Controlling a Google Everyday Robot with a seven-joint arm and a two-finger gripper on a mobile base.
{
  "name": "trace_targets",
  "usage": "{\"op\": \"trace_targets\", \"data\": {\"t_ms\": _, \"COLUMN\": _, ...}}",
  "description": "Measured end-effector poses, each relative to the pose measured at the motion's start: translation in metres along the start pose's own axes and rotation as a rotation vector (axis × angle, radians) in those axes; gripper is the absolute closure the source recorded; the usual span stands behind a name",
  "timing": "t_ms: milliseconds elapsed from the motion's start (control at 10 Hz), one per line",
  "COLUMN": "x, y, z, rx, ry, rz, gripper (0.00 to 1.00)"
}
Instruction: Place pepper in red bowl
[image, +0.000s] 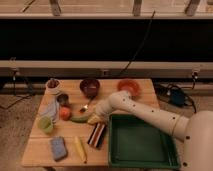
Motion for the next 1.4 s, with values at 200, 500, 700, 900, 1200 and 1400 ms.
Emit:
{"op": "trace_targets", "data": {"t_ms": 200, "x": 0.0, "y": 0.0, "z": 0.0, "rx": 0.0, "ry": 0.0, "rz": 0.0, "gripper": 1.0}}
{"op": "trace_targets", "data": {"t_ms": 500, "x": 0.0, "y": 0.0, "z": 0.0, "rx": 0.0, "ry": 0.0, "rz": 0.0, "gripper": 1.0}}
{"op": "trace_targets", "data": {"t_ms": 700, "x": 0.0, "y": 0.0, "z": 0.0, "rx": 0.0, "ry": 0.0, "rz": 0.0, "gripper": 1.0}}
{"op": "trace_targets", "data": {"t_ms": 900, "x": -0.002, "y": 0.0, "z": -0.005, "rx": 0.001, "ry": 0.007, "rz": -0.007, "gripper": 1.0}}
{"op": "trace_targets", "data": {"t_ms": 1200, "x": -0.017, "y": -0.003, "z": -0.024, "rx": 0.002, "ry": 0.002, "rz": 0.002, "gripper": 1.0}}
{"op": "trace_targets", "data": {"t_ms": 1400, "x": -0.019, "y": -0.002, "z": -0.023, "rx": -0.001, "ry": 0.001, "rz": 0.0, "gripper": 1.0}}
